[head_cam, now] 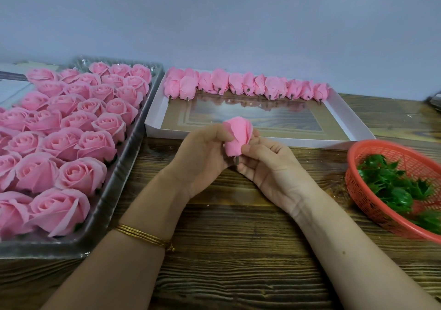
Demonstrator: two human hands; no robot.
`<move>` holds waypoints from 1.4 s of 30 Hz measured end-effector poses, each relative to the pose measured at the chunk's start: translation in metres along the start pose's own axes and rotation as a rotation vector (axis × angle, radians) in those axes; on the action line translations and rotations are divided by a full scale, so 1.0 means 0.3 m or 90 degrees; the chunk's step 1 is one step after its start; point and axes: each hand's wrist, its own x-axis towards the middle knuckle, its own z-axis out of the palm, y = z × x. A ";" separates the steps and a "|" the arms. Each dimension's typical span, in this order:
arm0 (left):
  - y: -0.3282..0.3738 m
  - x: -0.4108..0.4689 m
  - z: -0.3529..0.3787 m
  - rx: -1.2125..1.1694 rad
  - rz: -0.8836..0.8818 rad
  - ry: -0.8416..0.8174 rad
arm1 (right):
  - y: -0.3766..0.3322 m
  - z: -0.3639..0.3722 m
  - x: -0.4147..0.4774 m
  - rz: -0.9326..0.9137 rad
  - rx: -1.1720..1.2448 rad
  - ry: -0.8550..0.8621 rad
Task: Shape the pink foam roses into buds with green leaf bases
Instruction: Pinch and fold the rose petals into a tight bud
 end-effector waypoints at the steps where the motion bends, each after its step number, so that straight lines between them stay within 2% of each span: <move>1: 0.000 0.000 0.001 0.002 -0.002 0.006 | 0.000 0.000 0.000 0.003 -0.001 -0.004; 8: -0.013 0.010 -0.002 0.072 -0.012 0.049 | -0.002 -0.007 0.000 0.012 0.006 -0.024; 15: -0.024 0.018 0.012 0.120 -0.009 0.139 | 0.005 -0.006 0.000 0.011 -0.005 -0.011; 21: -0.024 0.011 0.018 0.166 0.005 0.135 | 0.016 0.001 -0.001 -0.022 -0.050 0.014; 26: -0.023 0.008 0.011 0.180 0.006 0.099 | 0.012 -0.008 -0.003 -0.004 -0.059 -0.023; 33: -0.036 0.013 0.010 0.168 0.029 0.121 | 0.026 0.001 0.002 -0.025 -0.054 0.003; 42: -0.027 0.001 0.023 0.189 0.025 0.083 | 0.015 -0.006 -0.001 0.002 -0.063 -0.065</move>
